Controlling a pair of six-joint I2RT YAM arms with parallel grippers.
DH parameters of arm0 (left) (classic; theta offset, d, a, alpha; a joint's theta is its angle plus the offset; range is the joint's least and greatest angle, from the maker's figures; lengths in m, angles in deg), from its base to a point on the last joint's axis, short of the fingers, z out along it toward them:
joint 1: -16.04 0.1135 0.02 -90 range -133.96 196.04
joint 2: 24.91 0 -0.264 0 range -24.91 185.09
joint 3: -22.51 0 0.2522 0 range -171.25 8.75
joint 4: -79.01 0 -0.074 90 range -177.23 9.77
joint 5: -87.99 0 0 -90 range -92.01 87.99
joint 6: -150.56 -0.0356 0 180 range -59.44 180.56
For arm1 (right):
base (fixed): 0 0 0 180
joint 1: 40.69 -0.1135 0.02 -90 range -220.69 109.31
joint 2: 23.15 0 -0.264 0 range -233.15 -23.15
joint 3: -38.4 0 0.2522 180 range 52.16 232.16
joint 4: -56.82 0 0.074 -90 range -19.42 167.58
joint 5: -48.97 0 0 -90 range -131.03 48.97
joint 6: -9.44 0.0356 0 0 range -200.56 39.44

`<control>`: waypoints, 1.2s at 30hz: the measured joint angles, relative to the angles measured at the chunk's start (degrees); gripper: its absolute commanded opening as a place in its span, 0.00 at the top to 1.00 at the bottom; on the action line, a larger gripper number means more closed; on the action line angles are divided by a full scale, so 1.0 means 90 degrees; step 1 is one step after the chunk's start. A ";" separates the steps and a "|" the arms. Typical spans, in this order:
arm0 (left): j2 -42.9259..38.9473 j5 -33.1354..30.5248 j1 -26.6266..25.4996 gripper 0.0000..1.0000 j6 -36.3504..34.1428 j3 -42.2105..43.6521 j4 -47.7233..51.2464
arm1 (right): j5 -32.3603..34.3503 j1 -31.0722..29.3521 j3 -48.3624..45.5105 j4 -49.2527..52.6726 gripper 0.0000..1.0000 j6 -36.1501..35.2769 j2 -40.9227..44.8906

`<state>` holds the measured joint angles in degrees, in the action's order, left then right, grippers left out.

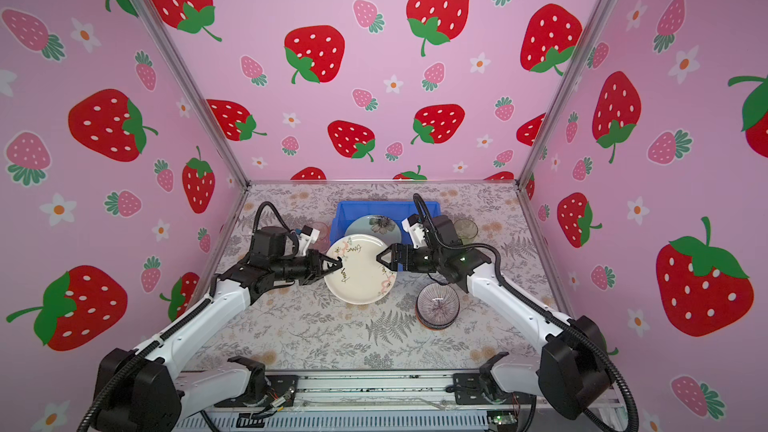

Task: Place the mixed dishes into the plastic bin
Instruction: 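Tilt the white plate up on edge and lift it with both grippers, then carry the upright white plate over the blue bin with both grippers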

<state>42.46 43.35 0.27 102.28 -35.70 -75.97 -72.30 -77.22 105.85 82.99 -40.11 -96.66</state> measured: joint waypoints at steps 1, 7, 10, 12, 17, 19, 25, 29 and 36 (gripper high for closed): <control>0.0041 0.0015 0.0000 1.00 -0.0027 -0.0066 0.0012 | -0.0022 0.0036 -0.0005 -0.0002 0.00 0.0000 0.0015; 0.0311 0.0102 0.0000 1.00 -0.0216 -0.0444 0.0015 | -0.0126 0.0236 -0.0085 -0.0017 0.01 -0.0002 0.0148; 0.0408 0.0134 0.0000 1.00 -0.0284 -0.0537 0.0015 | -0.0204 0.0333 -0.0119 -0.0056 0.02 0.0000 0.0233; 0.0447 0.0138 0.0000 1.00 -0.0325 -0.0585 0.0019 | -0.0272 0.0401 -0.0129 -0.0090 0.02 0.0002 0.0270; 0.0595 0.0155 0.0000 1.00 -0.0352 -0.0775 0.0010 | -0.0435 0.0539 -0.0199 -0.0257 0.04 0.0022 0.0279; 0.0663 0.0163 0.0000 1.00 -0.0345 -0.0833 -0.0034 | -0.0474 0.0566 -0.0236 -0.0311 0.05 0.0027 0.0277; 0.0733 0.0187 0.0000 1.00 -0.0316 -0.0891 -0.0182 | -0.0590 0.0593 -0.0345 -0.0595 0.13 0.0102 0.0223; 0.0733 0.0185 -0.0024 1.00 -0.0272 -0.0891 -0.0301 | -0.0687 0.0593 -0.0345 -0.0908 0.17 0.0187 0.0041; 0.0838 0.0187 -0.0175 1.00 -0.0170 -0.0891 -0.0471 | -0.0823 0.0593 -0.0345 -0.1326 0.27 0.0340 -0.0233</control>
<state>50.00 45.03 -1.31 100.75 -43.72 -80.21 -79.71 -71.89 102.75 71.05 -37.05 -98.76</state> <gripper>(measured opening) 0.157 0.753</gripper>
